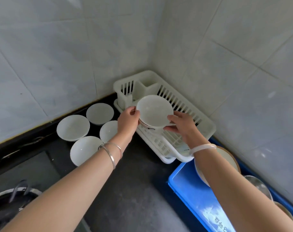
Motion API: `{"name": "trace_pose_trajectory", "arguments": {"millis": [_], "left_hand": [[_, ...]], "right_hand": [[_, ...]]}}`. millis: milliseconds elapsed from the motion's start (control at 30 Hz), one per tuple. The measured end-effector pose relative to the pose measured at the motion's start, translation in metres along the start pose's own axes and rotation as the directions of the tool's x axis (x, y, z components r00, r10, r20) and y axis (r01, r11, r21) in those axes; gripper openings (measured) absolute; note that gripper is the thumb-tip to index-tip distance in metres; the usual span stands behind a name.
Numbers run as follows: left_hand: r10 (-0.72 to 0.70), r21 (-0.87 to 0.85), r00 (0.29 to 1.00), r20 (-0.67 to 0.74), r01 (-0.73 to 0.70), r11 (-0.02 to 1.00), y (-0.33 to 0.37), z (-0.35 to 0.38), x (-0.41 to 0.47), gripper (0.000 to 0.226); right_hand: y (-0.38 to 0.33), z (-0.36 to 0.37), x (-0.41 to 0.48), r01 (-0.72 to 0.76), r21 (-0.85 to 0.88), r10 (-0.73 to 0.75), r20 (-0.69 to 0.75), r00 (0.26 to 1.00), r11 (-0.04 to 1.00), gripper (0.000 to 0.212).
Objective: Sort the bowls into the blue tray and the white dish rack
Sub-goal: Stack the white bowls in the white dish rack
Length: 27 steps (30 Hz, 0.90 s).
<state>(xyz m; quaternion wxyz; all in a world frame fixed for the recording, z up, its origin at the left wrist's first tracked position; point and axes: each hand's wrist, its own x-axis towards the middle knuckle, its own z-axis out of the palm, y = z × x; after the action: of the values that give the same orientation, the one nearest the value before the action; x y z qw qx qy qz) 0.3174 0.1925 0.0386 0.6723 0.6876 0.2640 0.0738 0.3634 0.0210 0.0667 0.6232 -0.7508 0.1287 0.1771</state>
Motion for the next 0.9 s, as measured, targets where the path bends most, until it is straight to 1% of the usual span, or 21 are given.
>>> {"name": "trace_pose_trajectory", "arguments": {"millis": [67, 167, 233, 400, 533, 667, 900], "left_hand": [[0.031, 0.088, 0.999, 0.032, -0.034, 0.996, 0.007, 0.013, 0.020, 0.026], [0.013, 0.097, 0.997, 0.081, -0.021, 0.995, 0.011, 0.033, 0.048, 0.022], [-0.007, 0.154, 0.996, 0.090, -0.007, 0.988, 0.009, 0.044, 0.066, 0.019], [-0.046, 0.257, 0.995, 0.085, 0.022, 0.966, -0.009, 0.065, 0.105, 0.027], [-0.092, 0.290, 0.991, 0.099, 0.059, 0.955, -0.020, 0.079, 0.125, 0.032], [-0.131, 0.316, 0.988, 0.080, 0.100, 0.943, -0.030, 0.086, 0.137, 0.032], [-0.131, 0.269, 0.988, 0.077, 0.106, 0.957, -0.034, 0.090, 0.147, 0.039]], "right_hand": [[-0.004, -0.003, 0.020, -0.017, 0.044, 0.017, -0.005, 1.000, 0.999, 0.037], [-0.006, -0.004, 0.050, -0.040, 0.067, 0.042, -0.031, 0.999, 0.997, 0.036], [-0.004, -0.003, 0.072, -0.075, 0.068, 0.079, -0.065, 0.995, 0.995, 0.037], [0.008, 0.003, 0.114, -0.130, 0.032, 0.133, -0.118, 0.984, 0.991, 0.039], [0.021, 0.005, 0.133, -0.155, 0.033, 0.158, -0.127, 0.979, 0.987, 0.036], [0.030, 0.008, 0.148, -0.177, 0.037, 0.181, -0.133, 0.974, 0.983, 0.036], [0.039, 0.012, 0.166, -0.103, 0.046, 0.108, -0.139, 0.984, 0.994, 0.028]]}}
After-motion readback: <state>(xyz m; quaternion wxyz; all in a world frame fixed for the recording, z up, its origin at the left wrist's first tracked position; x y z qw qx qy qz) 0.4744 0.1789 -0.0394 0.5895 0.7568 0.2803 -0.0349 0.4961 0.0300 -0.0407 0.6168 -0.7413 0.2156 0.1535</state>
